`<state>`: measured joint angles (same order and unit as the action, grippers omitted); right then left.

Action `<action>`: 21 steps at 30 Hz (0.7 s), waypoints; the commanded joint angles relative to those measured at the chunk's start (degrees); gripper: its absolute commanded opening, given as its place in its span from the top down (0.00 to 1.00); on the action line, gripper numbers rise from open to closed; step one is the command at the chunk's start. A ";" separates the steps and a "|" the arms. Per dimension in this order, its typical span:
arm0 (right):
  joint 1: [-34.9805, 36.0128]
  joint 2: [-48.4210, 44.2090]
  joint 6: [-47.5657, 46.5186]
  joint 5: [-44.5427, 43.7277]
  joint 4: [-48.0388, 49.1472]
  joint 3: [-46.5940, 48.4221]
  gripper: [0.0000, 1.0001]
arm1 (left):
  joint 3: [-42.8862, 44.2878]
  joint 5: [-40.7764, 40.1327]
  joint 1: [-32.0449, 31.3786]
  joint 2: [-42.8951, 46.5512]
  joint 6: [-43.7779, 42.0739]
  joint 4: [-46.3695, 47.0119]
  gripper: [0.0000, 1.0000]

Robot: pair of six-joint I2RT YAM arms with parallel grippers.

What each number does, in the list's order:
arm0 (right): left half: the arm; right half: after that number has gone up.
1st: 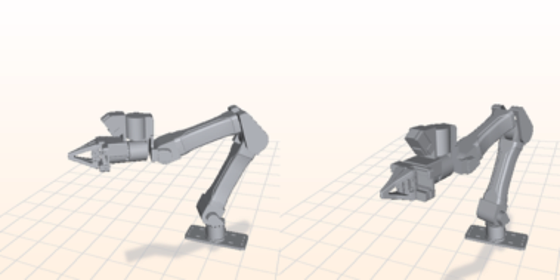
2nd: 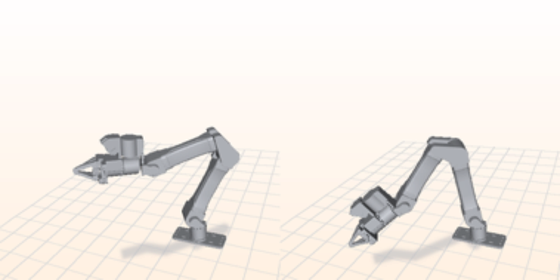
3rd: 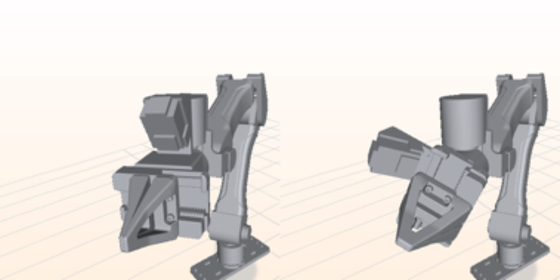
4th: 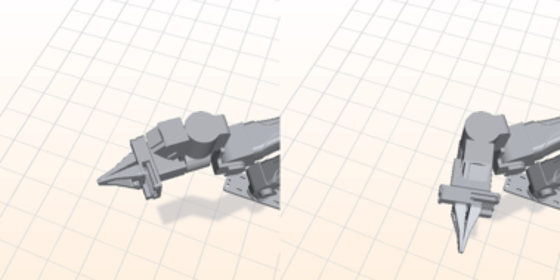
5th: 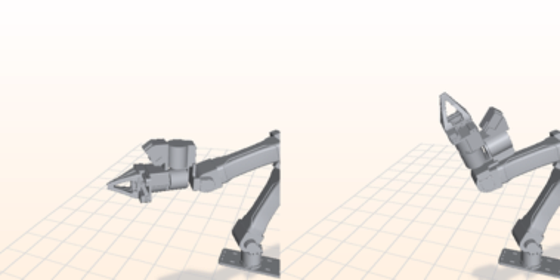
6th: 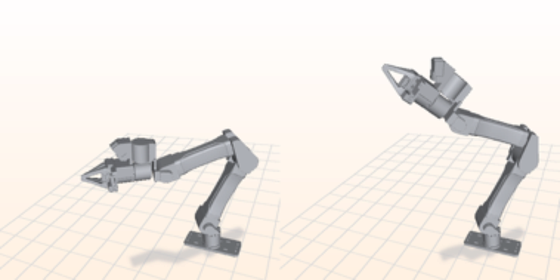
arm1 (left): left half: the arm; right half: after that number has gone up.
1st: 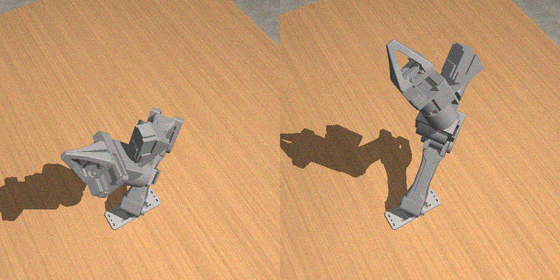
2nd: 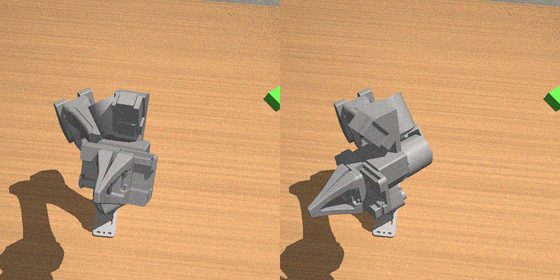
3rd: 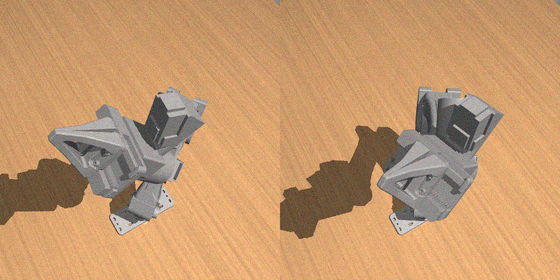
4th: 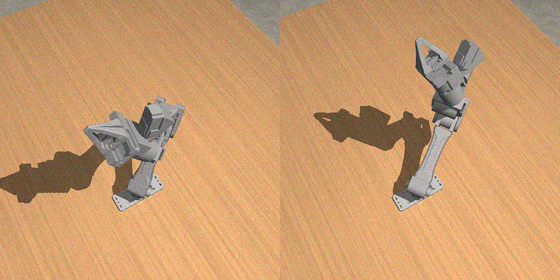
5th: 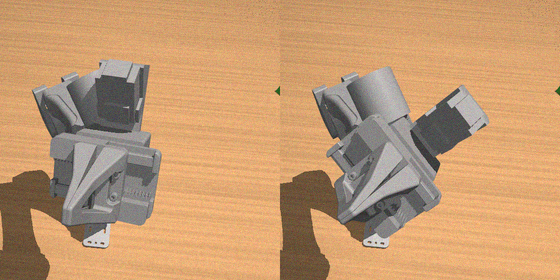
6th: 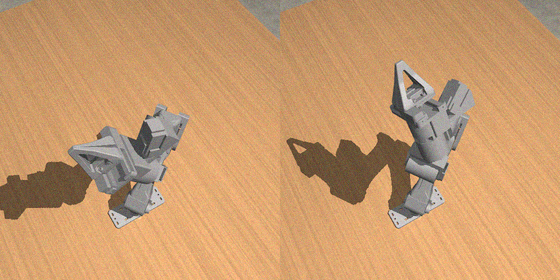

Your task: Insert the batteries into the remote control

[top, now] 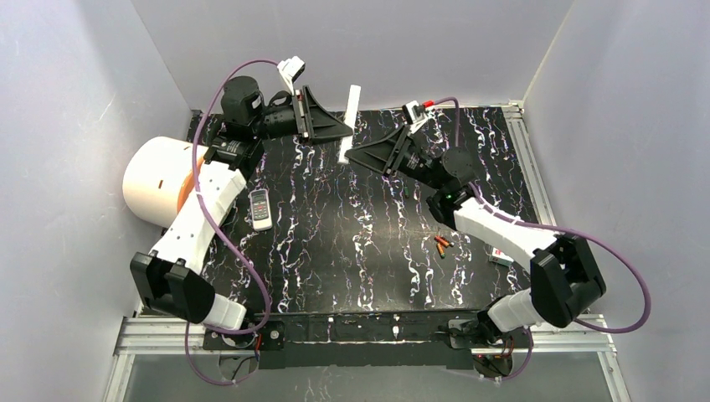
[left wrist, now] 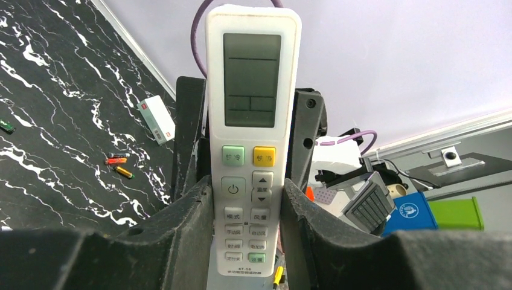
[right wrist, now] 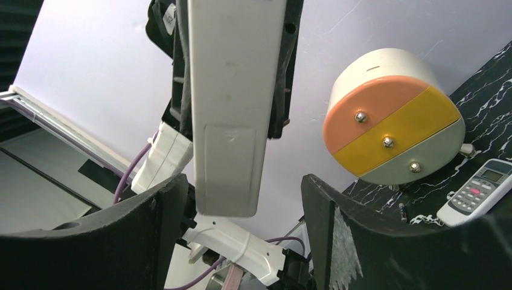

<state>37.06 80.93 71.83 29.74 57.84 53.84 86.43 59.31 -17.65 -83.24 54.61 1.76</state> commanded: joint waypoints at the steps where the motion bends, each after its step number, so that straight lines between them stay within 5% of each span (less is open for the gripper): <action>1: 1.39 1.67 0.33 -0.18 1.01 4.71 0.27 | -2.15 -1.95 -0.35 4.78 -0.82 1.75 1.00; 9: 3.19 2.76 0.36 -0.22 1.13 5.14 0.59 | -4.70 -4.77 -0.37 6.83 -1.86 1.65 1.00; 12: 3.27 2.59 -1.01 0.73 0.76 5.20 0.76 | -5.64 -5.45 -0.32 7.60 -2.15 1.67 0.91; 16: 3.20 1.40 -12.66 4.27 -11.48 8.10 0.89 | -7.22 -9.14 -0.36 9.82 -5.40 0.61 0.30; 18: 3.28 0.40 -24.37 5.34 -26.63 10.77 0.90 | -7.07 -11.63 -0.37 10.69 -10.04 -3.21 0.17; 21: 3.43 -0.56 -42.40 2.03 -48.27 16.26 0.90 | -2.43 -19.58 -0.31 10.19 -18.09 -18.01 0.11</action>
<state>40.14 83.55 54.43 32.93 36.62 62.46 79.55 48.86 -17.76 -75.29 46.74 -2.07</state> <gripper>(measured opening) 0.479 0.867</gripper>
